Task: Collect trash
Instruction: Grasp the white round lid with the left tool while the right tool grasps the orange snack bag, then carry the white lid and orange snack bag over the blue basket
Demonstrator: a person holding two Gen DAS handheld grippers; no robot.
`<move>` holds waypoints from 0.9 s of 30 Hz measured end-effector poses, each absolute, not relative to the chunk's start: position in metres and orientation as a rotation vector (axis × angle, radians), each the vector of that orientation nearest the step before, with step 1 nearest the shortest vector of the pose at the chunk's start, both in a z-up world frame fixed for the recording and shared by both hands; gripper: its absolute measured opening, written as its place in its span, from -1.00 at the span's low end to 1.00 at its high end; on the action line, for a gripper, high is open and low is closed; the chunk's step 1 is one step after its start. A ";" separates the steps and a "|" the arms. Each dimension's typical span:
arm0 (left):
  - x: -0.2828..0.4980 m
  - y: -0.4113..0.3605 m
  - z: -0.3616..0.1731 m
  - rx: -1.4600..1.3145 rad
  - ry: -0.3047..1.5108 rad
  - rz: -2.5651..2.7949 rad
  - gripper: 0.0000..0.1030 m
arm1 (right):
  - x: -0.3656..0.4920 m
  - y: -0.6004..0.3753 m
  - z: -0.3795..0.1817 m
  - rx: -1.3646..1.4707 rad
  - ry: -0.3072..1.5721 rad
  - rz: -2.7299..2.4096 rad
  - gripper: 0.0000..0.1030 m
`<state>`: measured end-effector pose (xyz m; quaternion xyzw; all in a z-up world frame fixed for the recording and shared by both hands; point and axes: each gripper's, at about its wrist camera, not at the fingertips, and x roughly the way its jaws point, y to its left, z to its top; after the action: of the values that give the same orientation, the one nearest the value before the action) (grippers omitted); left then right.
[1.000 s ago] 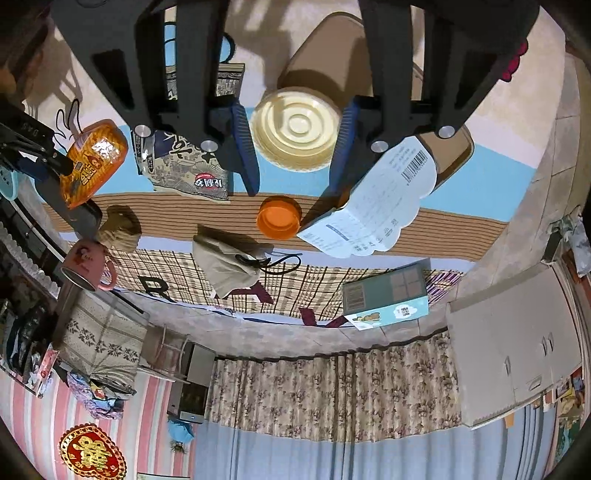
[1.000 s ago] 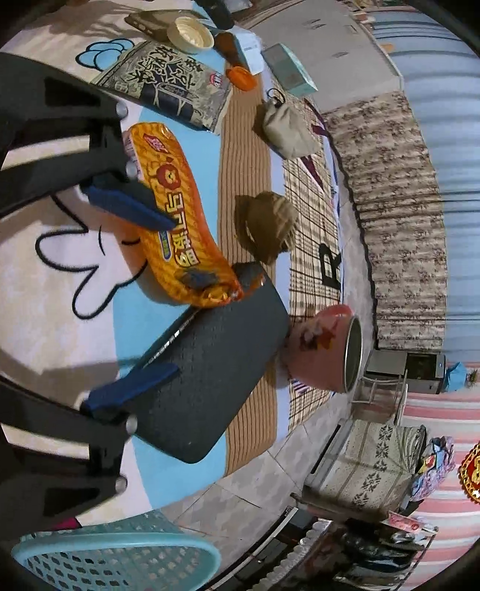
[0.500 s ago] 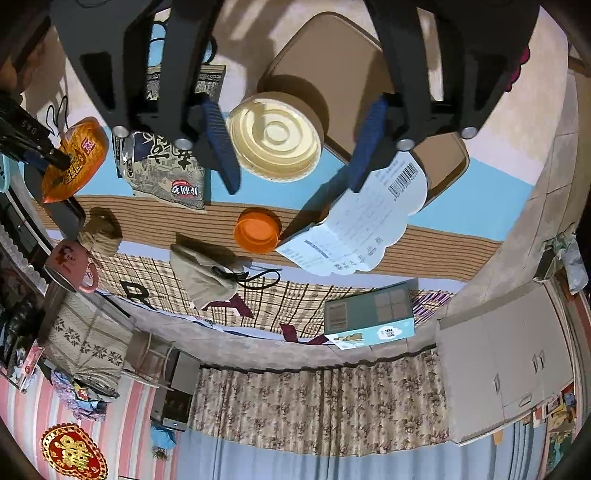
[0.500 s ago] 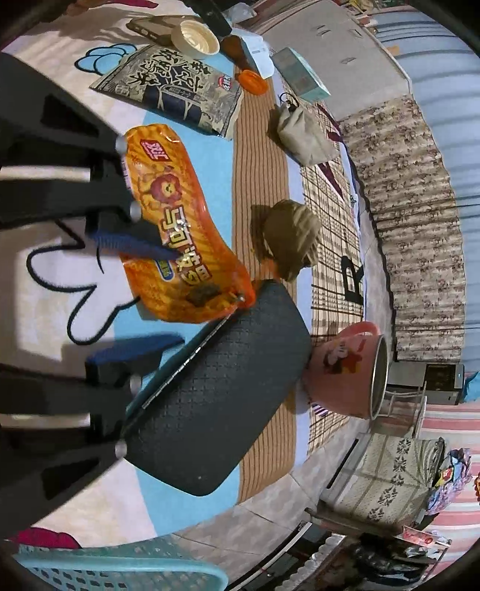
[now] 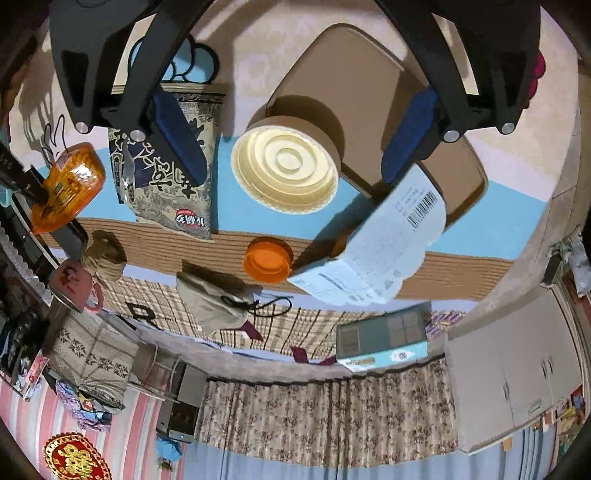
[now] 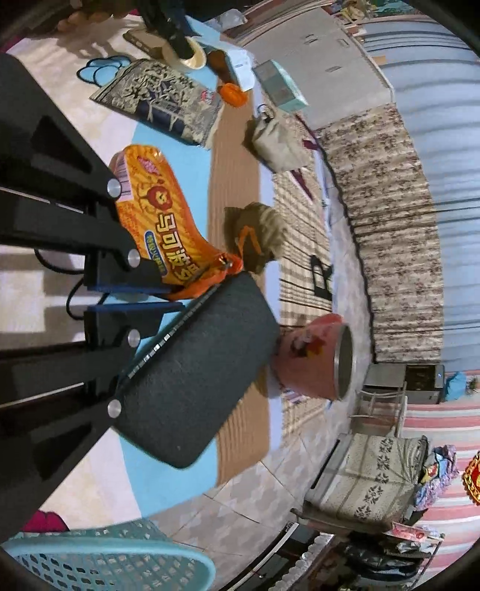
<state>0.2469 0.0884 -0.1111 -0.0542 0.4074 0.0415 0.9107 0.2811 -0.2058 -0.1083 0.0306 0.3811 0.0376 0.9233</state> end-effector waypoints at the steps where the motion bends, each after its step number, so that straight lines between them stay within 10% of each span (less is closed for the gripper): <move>1: 0.249 0.086 -0.113 -0.099 0.844 0.090 0.79 | 0.280 -0.208 -0.106 0.067 0.773 0.072 -0.91; 10: 0.257 0.076 -0.121 -0.021 0.873 0.103 0.79 | 0.279 -0.223 -0.108 0.103 0.775 0.052 -0.91; 21: 0.262 0.084 -0.123 -0.034 0.878 0.121 0.18 | 0.275 -0.222 -0.107 0.111 0.756 0.067 -0.91; 27: 0.260 0.087 -0.120 -0.028 0.868 0.116 0.18 | 0.271 -0.226 -0.106 0.116 0.747 0.063 -0.91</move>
<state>0.2596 0.0868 -0.1200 -0.0137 0.4202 0.0562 0.9056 0.2711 -0.2262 -0.1064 0.0568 0.3647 0.0306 0.9289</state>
